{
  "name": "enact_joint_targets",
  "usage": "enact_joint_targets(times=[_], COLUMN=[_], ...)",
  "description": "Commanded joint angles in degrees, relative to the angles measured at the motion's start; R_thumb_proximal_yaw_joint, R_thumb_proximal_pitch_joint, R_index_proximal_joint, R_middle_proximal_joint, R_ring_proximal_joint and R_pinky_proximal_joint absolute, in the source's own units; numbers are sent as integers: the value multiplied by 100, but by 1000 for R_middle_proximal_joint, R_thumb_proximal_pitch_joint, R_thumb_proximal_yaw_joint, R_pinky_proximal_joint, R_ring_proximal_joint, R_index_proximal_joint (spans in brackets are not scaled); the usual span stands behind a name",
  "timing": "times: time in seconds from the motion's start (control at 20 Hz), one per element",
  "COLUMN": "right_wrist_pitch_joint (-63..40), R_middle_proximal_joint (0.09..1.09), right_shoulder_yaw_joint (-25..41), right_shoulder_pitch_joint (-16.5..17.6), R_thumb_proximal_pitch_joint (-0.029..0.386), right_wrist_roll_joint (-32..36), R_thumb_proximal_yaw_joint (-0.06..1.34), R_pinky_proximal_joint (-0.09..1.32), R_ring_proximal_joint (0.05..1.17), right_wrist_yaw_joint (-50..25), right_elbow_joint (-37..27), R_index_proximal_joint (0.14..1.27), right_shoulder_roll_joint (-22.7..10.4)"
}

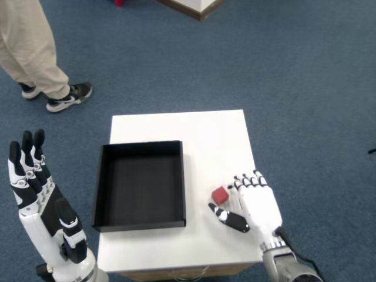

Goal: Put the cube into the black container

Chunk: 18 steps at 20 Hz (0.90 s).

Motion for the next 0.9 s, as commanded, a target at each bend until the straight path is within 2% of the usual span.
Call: enact_joint_targets(times=[0.05,0.9], right_wrist_pitch_joint=[48,-238], R_middle_proximal_joint=[354,370], right_shoulder_yaw_joint=[7,197], right_shoulder_pitch_joint=[-287,-339], R_thumb_proximal_pitch_joint=[-15,-13], right_wrist_roll_joint=[104,90], R_thumb_proximal_yaw_joint=[258,249], R_pinky_proximal_joint=[155,188], R_ring_proximal_joint=[301,309], right_wrist_yaw_joint=[-113,-333], right_elbow_joint=[-220,-173], R_index_proximal_joint=[641,687], right_shoulder_roll_joint=[-61,-54])
